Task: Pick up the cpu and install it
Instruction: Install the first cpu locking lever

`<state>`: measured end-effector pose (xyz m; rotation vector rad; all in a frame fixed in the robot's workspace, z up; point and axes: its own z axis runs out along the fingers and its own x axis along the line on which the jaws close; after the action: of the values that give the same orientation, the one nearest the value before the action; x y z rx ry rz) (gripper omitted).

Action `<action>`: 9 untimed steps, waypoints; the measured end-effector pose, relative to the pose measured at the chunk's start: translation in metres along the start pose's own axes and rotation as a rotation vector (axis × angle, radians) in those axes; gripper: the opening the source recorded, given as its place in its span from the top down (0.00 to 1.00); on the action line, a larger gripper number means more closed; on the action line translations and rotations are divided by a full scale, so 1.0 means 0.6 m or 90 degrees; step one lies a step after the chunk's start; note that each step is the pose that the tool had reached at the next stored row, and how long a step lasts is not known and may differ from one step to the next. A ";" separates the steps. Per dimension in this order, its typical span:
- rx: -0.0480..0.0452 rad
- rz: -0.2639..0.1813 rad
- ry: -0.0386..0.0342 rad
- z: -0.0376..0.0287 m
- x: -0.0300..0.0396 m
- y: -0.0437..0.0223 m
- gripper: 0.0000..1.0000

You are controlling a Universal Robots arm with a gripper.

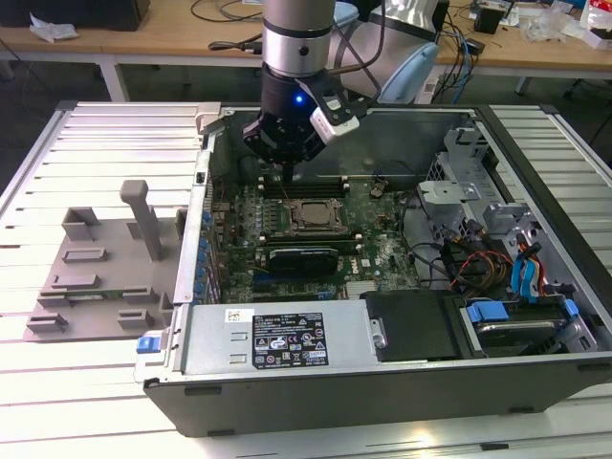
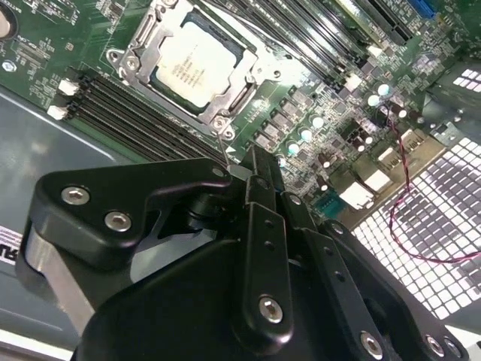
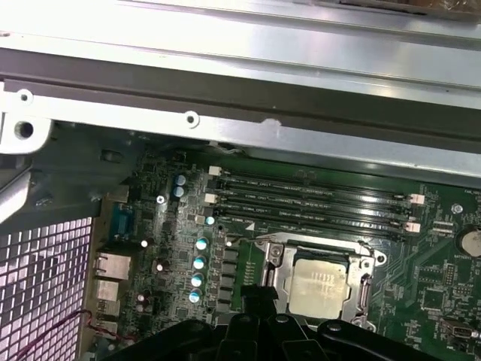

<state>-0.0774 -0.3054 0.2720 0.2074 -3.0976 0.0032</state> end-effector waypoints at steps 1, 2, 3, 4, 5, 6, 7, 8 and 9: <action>0.0000 0.000 0.0000 0.000 0.001 0.000 0.89; 0.0000 0.000 0.0000 0.000 0.005 0.001 0.89; 0.0000 0.000 0.0000 0.000 0.007 0.001 0.89; 0.0000 0.000 0.0000 0.000 0.010 0.002 0.89; 0.0001 0.000 0.0001 0.000 0.013 0.003 0.89; 0.0000 0.000 0.0001 0.000 0.015 0.004 0.89; -0.0005 0.000 -0.0001 0.001 0.017 0.005 0.89; -0.0030 0.000 -0.0004 0.001 0.022 0.007 0.89; -0.0060 0.000 -0.0008 0.001 0.025 0.008 0.89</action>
<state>-0.0931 -0.3026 0.2720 0.2078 -3.0982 -0.0116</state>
